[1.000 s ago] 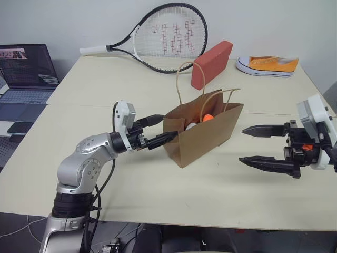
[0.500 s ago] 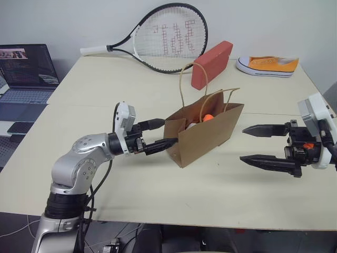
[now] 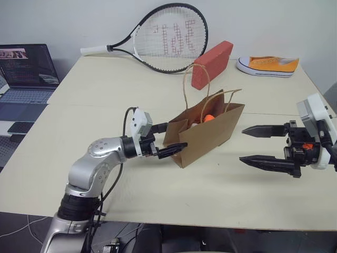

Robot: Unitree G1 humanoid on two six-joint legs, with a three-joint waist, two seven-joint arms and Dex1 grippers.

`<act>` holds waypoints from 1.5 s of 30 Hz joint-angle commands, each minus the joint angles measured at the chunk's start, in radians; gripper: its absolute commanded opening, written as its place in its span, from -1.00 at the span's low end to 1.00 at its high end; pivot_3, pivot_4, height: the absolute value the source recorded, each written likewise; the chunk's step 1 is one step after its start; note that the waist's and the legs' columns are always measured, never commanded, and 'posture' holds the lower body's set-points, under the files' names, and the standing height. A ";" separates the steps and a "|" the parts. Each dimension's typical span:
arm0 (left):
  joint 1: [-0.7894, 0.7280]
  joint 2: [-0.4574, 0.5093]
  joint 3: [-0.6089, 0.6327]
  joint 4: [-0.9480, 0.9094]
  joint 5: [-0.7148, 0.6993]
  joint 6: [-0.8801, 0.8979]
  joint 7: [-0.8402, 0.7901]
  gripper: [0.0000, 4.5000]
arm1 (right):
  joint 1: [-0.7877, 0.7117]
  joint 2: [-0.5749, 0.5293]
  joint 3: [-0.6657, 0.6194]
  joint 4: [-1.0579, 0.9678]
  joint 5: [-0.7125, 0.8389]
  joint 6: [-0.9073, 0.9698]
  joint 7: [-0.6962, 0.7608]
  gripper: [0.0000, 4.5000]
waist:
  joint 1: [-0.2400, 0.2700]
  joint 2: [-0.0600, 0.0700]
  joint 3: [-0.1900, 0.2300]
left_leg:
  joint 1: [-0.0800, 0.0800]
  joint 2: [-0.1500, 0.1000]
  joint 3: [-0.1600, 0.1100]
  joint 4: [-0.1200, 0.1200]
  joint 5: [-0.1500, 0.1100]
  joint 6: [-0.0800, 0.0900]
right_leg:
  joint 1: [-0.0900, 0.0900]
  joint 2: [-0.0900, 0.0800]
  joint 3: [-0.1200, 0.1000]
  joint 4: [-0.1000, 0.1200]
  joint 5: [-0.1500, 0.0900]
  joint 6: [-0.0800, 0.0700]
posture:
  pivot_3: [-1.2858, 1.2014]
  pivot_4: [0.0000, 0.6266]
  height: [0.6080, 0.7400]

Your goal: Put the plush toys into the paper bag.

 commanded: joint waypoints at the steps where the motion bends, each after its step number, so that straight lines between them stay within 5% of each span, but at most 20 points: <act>1: -0.003 -0.041 0.011 -0.015 0.028 -0.057 0.060 0.97 | 0.003 0.007 -0.009 -0.022 -0.045 -0.054 -0.002 0.79 | 0.001 0.000 0.000 | 0.000 0.000 0.000 0.000 0.000 0.000 | 0.000 0.000 0.000 0.000 0.000 0.000 | 0.03 -0.52 1.00; 4: 0.005 -0.058 0.008 -0.015 0.026 -0.070 0.060 0.97 | 0.014 0.039 -0.007 -0.039 -0.074 -0.100 -0.006 0.79 | 0.002 0.000 0.000 | 0.000 0.000 0.000 0.000 0.000 0.000 | 0.000 0.000 0.000 0.000 0.000 0.000 | 0.03 -0.52 1.00; 7: 0.015 -0.068 0.001 -0.015 0.026 -0.094 0.046 0.70 | 0.039 0.067 -0.001 -0.065 -0.117 -0.150 -0.004 0.79 | 0.002 0.000 0.000 | 0.000 0.000 0.000 0.000 0.000 0.000 | 0.000 0.000 0.000 0.000 0.000 0.001 | 0.03 -0.52 1.00; 20: 0.016 -0.066 -0.004 0.013 0.026 -0.113 0.001 -0.98 | 0.114 0.171 0.053 -0.156 -0.243 -0.300 -0.041 0.79 | 0.004 0.000 0.000 | 0.000 0.000 0.000 0.000 0.000 0.000 | 0.001 0.000 0.000 0.000 0.000 0.001 | 0.03 -0.52 1.00; 28: -0.068 -0.045 0.031 0.120 -0.006 -0.124 -0.078 -0.98 | 0.131 0.209 0.067 -0.149 -0.315 -0.359 -0.073 0.79 | 0.007 0.000 0.000 | 0.001 0.000 0.000 0.000 0.000 0.000 | 0.001 0.000 0.000 0.000 0.000 0.001 | 0.03 -0.52 1.00; 38: -0.367 0.009 -0.031 0.394 -0.021 -0.105 -0.449 -0.98 | 0.315 0.105 -0.314 -0.214 -0.033 -0.180 -0.017 0.79 | 0.024 0.000 0.000 | 0.000 -0.001 -0.001 0.000 0.000 0.000 | 0.001 0.000 -0.001 0.000 0.000 0.000 | 0.03 -0.52 1.00; 45: -0.461 -0.039 -0.090 0.647 0.044 -0.162 -0.610 -0.98 | 0.465 0.095 -0.513 -0.266 0.044 -0.115 -0.031 0.79 | 0.021 0.000 0.000 | 0.001 -0.001 0.000 0.001 0.000 0.000 | 0.001 0.000 -0.001 0.000 0.000 0.000 | 0.03 -0.52 1.00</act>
